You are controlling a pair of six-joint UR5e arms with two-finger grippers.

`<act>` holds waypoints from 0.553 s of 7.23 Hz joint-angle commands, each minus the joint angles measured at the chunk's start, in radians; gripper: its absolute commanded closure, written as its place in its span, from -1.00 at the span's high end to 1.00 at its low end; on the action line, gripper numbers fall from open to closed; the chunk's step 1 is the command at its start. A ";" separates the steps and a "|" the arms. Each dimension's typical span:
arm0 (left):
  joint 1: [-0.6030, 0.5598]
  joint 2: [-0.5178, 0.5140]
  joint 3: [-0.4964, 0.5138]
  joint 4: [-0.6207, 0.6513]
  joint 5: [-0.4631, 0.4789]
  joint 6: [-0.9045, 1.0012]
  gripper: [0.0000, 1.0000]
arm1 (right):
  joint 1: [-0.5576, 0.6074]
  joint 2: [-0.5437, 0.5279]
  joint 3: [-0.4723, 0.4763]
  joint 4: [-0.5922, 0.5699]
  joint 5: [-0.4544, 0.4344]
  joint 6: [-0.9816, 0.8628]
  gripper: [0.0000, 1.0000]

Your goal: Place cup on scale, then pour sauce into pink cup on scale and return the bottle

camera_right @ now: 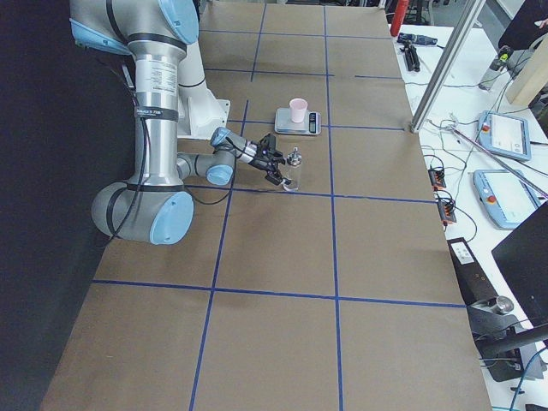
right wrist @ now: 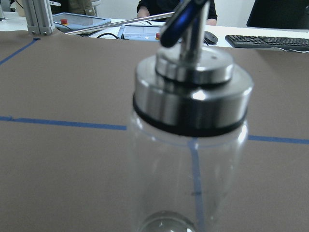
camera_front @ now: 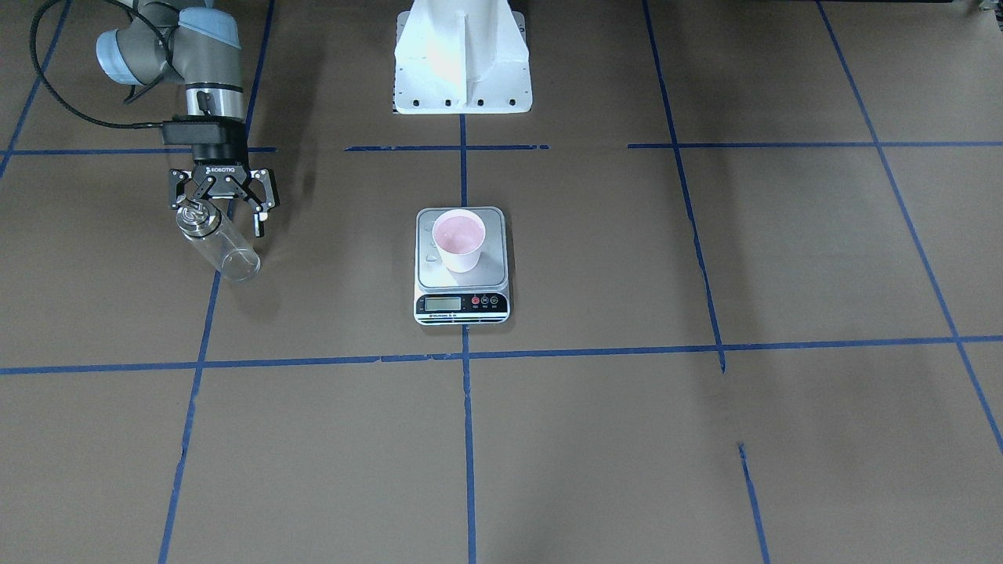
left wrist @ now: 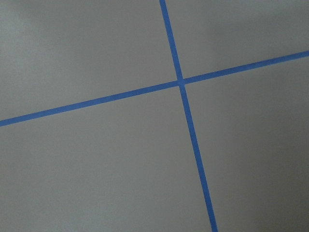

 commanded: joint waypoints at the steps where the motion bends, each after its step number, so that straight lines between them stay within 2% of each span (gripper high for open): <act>1: 0.000 0.000 0.000 0.000 -0.001 0.000 1.00 | -0.089 -0.026 0.033 0.002 -0.077 0.010 1.00; 3: 0.000 0.000 0.000 0.002 -0.003 0.000 1.00 | -0.155 -0.093 0.060 0.014 -0.133 0.015 1.00; 4: 0.000 0.000 -0.001 0.002 -0.003 0.002 1.00 | -0.172 -0.154 0.064 0.110 -0.133 0.015 1.00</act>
